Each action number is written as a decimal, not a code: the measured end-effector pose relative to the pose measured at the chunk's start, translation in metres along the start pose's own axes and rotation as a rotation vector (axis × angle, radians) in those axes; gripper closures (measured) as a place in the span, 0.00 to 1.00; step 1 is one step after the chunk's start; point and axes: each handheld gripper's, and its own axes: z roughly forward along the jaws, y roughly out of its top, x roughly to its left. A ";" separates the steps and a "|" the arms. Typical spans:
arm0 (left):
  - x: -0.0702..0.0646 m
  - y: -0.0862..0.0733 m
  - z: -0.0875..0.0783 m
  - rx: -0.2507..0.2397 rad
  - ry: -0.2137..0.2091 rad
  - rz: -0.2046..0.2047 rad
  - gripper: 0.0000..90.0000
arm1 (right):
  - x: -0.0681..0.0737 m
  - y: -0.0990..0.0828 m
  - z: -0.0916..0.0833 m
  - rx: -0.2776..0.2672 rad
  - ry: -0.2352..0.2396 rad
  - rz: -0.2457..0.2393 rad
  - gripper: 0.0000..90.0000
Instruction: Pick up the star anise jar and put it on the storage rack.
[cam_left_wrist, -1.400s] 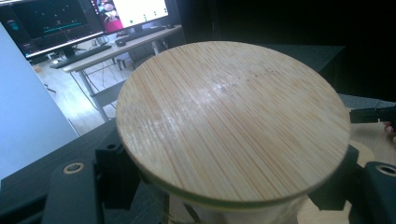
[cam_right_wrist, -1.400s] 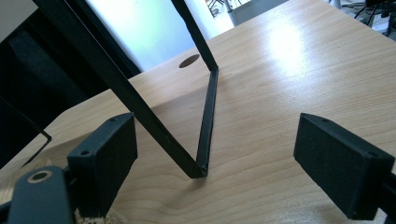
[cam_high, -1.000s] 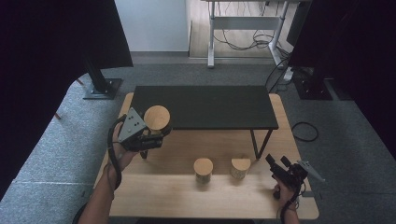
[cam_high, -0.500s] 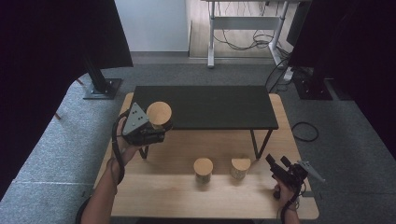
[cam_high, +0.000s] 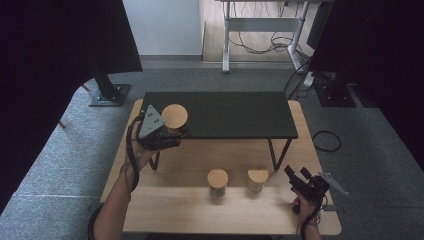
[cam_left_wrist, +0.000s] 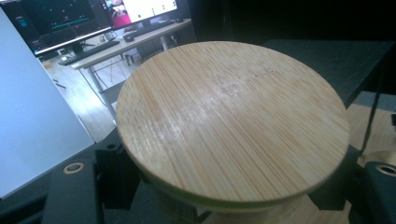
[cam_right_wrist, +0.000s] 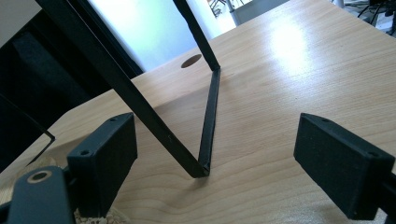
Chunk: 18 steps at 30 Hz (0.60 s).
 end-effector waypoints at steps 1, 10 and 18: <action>0.001 0.000 0.002 0.003 0.002 -0.003 0.29 | 0.000 0.000 0.000 0.001 0.000 0.000 0.14; 0.006 0.004 0.010 0.002 0.019 -0.013 0.29 | 0.000 0.000 0.000 -0.001 0.001 0.001 0.14; 0.011 0.003 0.017 -0.005 0.055 -0.034 0.29 | 0.000 0.000 0.000 -0.001 0.002 0.001 0.14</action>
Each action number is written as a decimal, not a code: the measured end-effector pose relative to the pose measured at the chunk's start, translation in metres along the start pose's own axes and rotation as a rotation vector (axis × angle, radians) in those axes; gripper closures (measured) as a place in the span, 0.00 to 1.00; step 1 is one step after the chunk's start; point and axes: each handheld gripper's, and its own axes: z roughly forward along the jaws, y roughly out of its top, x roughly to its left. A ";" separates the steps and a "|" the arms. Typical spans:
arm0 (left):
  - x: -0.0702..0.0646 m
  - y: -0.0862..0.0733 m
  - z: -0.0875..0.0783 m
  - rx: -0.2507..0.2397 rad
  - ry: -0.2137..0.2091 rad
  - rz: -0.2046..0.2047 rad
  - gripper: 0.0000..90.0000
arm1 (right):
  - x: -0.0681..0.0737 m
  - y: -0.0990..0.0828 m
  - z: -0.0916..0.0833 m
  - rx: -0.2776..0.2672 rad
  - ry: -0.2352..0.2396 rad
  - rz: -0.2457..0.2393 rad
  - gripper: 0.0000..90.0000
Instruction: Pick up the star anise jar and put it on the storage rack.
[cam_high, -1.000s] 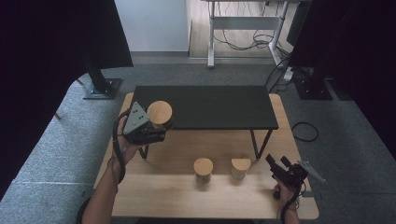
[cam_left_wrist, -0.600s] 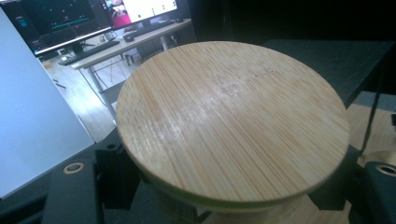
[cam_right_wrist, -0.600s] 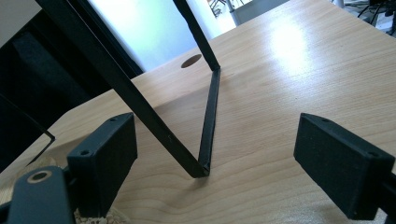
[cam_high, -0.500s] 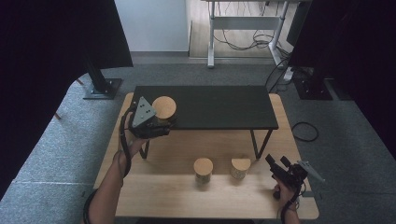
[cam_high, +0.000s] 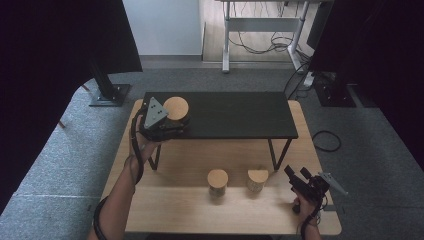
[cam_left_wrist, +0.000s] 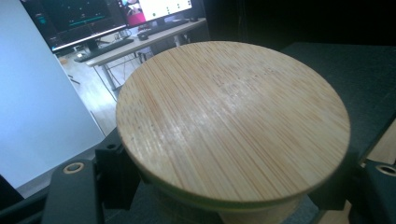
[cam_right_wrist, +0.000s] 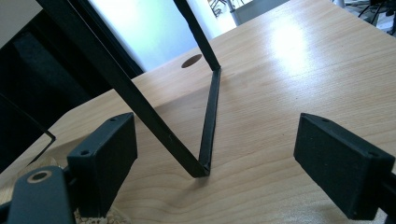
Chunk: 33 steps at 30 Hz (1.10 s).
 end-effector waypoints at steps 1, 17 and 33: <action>0.001 0.000 0.001 0.004 0.004 0.001 0.28 | 0.000 0.000 0.000 0.000 0.000 0.000 0.14; 0.005 -0.007 0.012 0.059 0.035 0.006 0.28 | 0.000 0.000 0.000 0.004 0.005 0.001 0.14; 0.010 -0.011 0.016 0.094 0.052 -0.037 0.28 | 0.000 0.000 0.000 0.005 0.006 0.001 0.14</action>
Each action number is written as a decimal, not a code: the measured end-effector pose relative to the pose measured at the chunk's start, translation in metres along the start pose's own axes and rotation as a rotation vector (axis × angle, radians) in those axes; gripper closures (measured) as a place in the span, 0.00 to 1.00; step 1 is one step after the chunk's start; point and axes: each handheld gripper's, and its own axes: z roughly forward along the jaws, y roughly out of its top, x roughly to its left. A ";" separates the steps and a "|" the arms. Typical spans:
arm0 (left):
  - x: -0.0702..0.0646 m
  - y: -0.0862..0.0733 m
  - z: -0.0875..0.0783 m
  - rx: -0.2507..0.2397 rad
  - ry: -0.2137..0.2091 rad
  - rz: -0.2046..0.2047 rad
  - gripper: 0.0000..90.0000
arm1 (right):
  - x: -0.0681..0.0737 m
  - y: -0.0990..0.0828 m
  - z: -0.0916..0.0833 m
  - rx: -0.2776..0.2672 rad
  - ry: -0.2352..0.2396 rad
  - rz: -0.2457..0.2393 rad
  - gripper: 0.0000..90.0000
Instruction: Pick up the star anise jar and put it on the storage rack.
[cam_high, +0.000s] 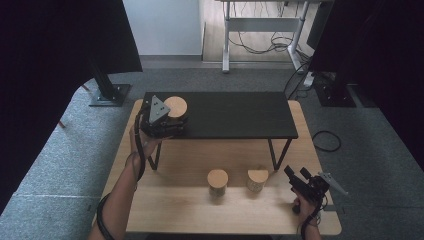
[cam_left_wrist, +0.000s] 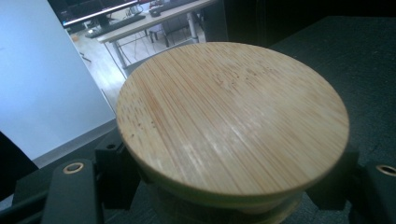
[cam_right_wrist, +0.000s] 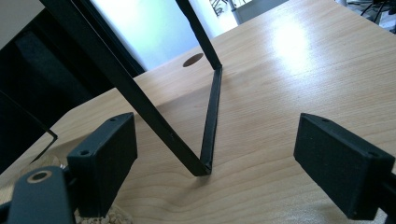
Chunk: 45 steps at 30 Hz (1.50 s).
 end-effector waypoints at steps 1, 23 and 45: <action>0.001 0.000 0.001 0.006 0.001 -0.013 0.28 | 0.000 0.000 0.000 0.000 0.000 0.000 0.14; 0.009 -0.004 0.001 0.032 0.038 -0.054 0.21 | 0.000 0.000 0.000 0.001 0.001 -0.002 0.14; 0.004 -0.011 -0.024 -0.034 0.059 -0.077 0.08 | 0.000 0.000 0.001 0.008 -0.001 0.003 0.15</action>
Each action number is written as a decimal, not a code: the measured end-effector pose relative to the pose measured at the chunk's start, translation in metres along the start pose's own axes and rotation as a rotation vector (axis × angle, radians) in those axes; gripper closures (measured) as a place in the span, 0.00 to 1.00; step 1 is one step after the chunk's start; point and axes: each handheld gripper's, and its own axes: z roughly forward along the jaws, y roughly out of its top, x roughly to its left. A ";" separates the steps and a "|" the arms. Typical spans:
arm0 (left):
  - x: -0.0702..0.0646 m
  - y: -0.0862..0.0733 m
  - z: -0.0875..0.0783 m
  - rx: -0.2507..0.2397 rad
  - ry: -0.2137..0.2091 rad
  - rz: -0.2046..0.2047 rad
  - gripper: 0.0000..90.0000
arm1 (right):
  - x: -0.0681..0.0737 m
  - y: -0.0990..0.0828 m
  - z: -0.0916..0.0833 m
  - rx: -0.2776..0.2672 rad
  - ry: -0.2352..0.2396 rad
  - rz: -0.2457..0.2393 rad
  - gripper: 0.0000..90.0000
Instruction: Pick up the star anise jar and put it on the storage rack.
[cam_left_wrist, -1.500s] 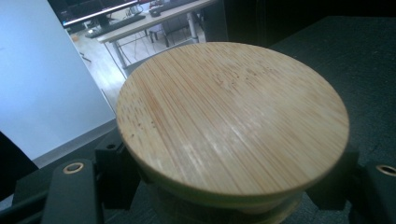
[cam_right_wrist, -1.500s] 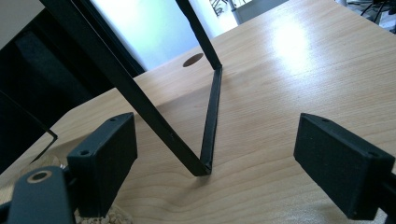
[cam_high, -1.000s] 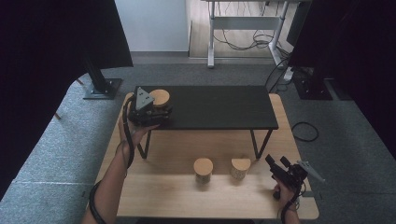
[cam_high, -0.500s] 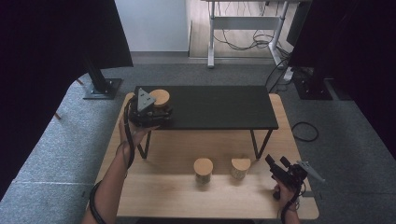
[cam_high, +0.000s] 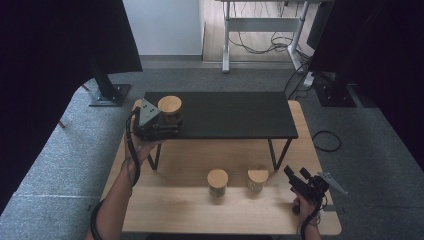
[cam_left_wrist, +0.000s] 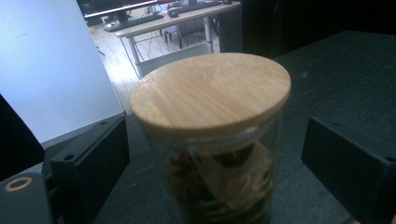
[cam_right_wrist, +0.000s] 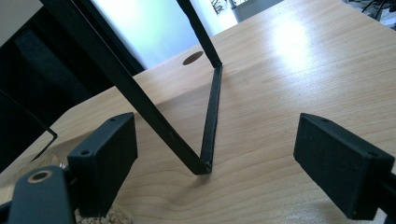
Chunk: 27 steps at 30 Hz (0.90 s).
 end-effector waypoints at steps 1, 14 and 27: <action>0.000 -0.001 -0.003 -0.005 0.001 -0.002 0.08 | 0.000 0.000 0.000 0.000 0.000 0.000 0.15; -0.005 -0.011 -0.033 -0.052 -0.009 -0.039 0.09 | 0.001 0.000 0.000 0.000 -0.007 -0.005 0.15; -0.022 -0.040 -0.071 -0.098 -0.072 -0.068 0.10 | 0.001 0.000 -0.001 -0.008 -0.003 -0.002 0.14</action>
